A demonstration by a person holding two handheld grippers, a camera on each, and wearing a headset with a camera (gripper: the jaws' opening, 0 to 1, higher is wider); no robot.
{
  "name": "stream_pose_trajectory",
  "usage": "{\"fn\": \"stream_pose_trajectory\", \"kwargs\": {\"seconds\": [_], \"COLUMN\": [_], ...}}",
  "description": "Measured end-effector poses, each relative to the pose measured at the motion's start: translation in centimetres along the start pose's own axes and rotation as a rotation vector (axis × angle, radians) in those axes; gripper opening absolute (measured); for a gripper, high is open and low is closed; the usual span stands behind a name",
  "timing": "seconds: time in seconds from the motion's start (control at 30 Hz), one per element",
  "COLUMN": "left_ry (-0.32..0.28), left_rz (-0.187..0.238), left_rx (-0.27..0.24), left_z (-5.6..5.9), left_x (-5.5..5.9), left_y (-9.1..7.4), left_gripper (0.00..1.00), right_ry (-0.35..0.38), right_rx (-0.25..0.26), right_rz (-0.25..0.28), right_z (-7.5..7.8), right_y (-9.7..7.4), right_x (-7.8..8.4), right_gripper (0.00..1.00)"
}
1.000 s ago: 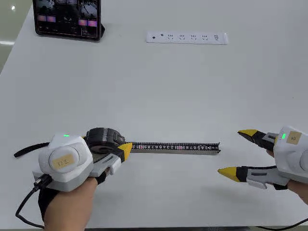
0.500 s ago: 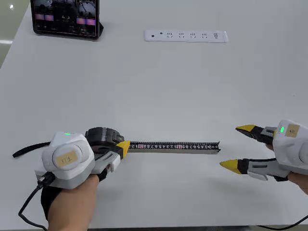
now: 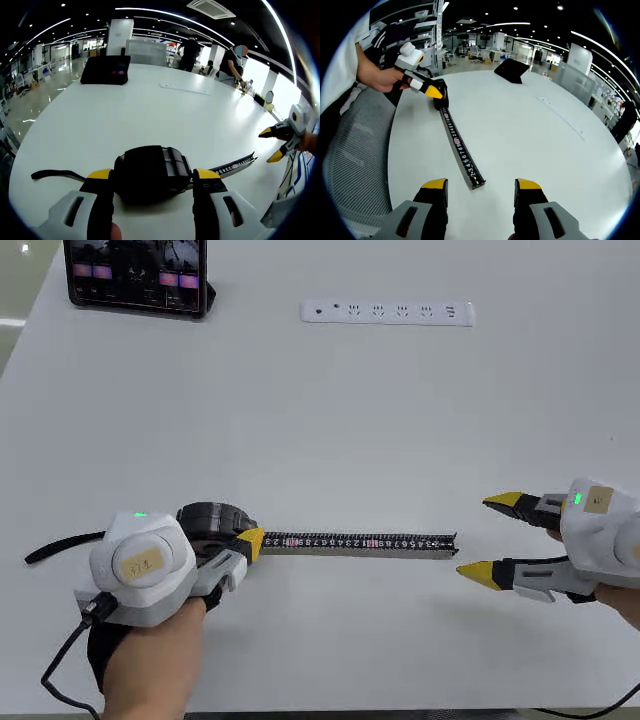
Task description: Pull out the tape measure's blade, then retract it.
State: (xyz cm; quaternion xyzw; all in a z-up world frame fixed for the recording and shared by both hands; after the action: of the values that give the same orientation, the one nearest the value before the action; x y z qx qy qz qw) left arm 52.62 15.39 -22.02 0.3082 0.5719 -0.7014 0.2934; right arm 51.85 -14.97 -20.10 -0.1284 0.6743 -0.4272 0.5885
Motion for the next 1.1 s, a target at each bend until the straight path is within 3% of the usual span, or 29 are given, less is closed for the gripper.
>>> {"fn": "stream_pose_trajectory", "kwargs": {"seconds": [0.67, 1.1], "left_ry": [-0.006, -0.003], "left_rz": [0.0, -0.002], "left_rx": [0.002, 0.006], "left_z": [0.0, 0.0], "left_x": [0.1, 0.0], "left_y": [0.1, 0.2], "left_gripper": [0.59, 0.58], "right_ry": [-0.039, -0.115], "right_rx": [-0.03, -0.109], "right_rz": [-0.026, -0.099], "right_z": [0.2, 0.2], "right_y": [0.4, 1.3], "right_x": [0.0, 0.5], "right_gripper": [0.46, 0.39]}}
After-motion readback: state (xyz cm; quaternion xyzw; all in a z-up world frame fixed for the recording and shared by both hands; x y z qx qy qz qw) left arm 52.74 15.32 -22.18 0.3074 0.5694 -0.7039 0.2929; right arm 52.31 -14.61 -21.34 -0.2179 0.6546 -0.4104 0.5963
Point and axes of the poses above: the centre of the closed fingertips' face, and the gripper's own axes: y roughly forward along the fingers, z roughly to its right, x roughly out of its underside, the point moved 2 cm from there along -y, roughly backward along the fingers
